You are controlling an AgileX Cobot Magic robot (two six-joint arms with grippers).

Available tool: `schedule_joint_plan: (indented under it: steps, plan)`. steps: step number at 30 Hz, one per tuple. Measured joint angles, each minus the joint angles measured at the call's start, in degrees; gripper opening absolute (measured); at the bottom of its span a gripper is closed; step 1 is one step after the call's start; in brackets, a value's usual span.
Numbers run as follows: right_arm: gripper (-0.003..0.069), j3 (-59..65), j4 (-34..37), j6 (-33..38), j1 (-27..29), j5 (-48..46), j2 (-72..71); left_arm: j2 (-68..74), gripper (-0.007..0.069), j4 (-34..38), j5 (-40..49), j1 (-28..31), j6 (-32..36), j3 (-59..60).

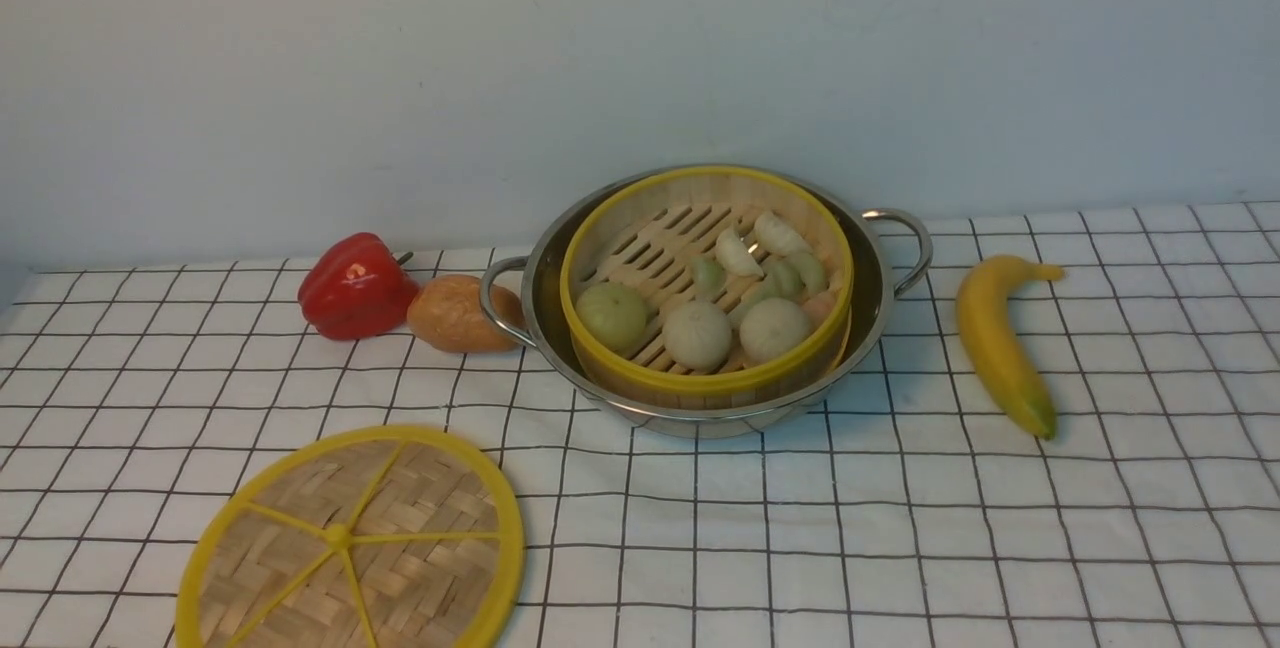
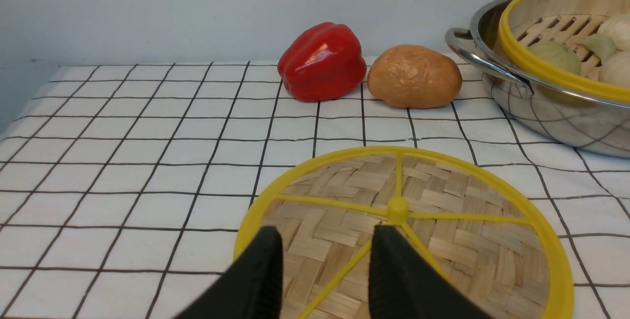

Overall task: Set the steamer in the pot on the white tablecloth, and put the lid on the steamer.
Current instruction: 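Grasp the bamboo steamer lid lying on the table by its centre knob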

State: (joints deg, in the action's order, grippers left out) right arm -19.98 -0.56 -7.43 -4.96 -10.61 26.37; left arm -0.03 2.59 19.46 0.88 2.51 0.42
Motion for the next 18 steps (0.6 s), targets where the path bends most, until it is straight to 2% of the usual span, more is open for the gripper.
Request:
schedule_joint_plan:
  steps: [1, 4, 12, 18]
  plan:
    - [0.016, 4.42, -0.05, 0.0, 2.21, 0.63, -3.33, 0.0, 0.0243, 0.0, 0.0, 0.0, 0.0, 0.0]
    - [0.017, 9.19, -0.33, 0.05, 3.91, 1.02, -8.92, 0.0, 0.0243, 0.0, 0.0, 0.0, 0.0, 0.0]
    - [0.0199, 16.18, -2.37, -0.26, 3.91, -4.49, -22.97, 0.0, 0.0243, -0.06, 0.0, 0.0, 0.0, 0.0]
    - [0.0218, 17.3, -2.37, -1.3, 3.91, -10.72, -26.08, 0.0, 0.0243, -0.02, 0.0, 0.0, 0.0, 0.0]
